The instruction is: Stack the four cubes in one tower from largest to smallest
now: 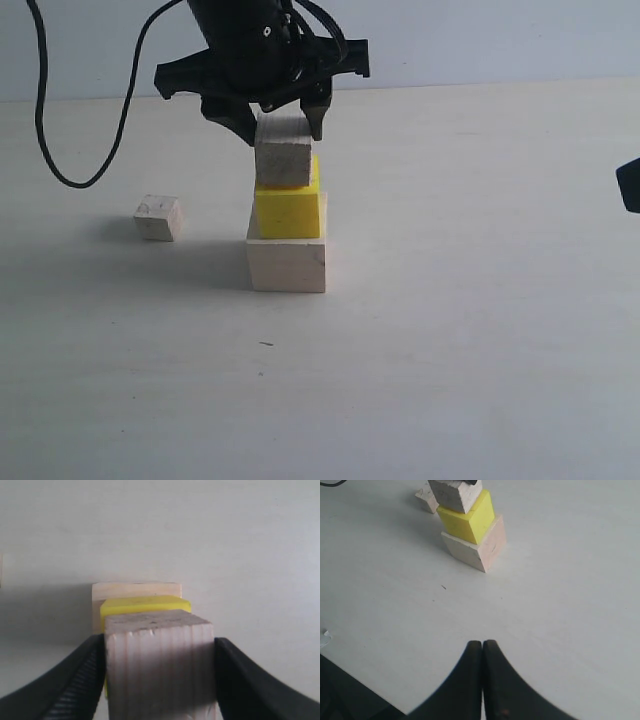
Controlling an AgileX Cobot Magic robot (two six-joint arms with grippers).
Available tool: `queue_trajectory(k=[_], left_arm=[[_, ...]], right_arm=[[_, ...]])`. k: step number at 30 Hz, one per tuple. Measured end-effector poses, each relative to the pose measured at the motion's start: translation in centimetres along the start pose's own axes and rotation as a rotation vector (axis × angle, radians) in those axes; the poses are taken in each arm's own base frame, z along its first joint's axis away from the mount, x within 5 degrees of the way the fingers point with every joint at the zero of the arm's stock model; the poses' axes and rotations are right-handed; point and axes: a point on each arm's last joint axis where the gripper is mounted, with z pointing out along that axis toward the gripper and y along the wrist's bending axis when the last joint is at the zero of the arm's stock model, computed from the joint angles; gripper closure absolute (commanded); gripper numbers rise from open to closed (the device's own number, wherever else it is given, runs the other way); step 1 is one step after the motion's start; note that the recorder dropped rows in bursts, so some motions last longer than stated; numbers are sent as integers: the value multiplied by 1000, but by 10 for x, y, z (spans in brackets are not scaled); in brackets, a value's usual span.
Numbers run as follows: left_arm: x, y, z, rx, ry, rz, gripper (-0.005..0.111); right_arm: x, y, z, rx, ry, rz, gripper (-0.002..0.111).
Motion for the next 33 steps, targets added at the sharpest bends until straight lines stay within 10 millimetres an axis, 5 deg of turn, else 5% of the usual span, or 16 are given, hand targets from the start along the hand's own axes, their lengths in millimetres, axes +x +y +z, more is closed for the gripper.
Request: queue_trajectory(k=[18, 33], left_arm=[[2, 1, 5, -9, 13, -2, 106], [2, 1, 7, -4, 19, 9, 45]], right_arm=[[1, 0, -1, -1, -3, -1, 108], [1, 0, -1, -1, -3, -1, 108]])
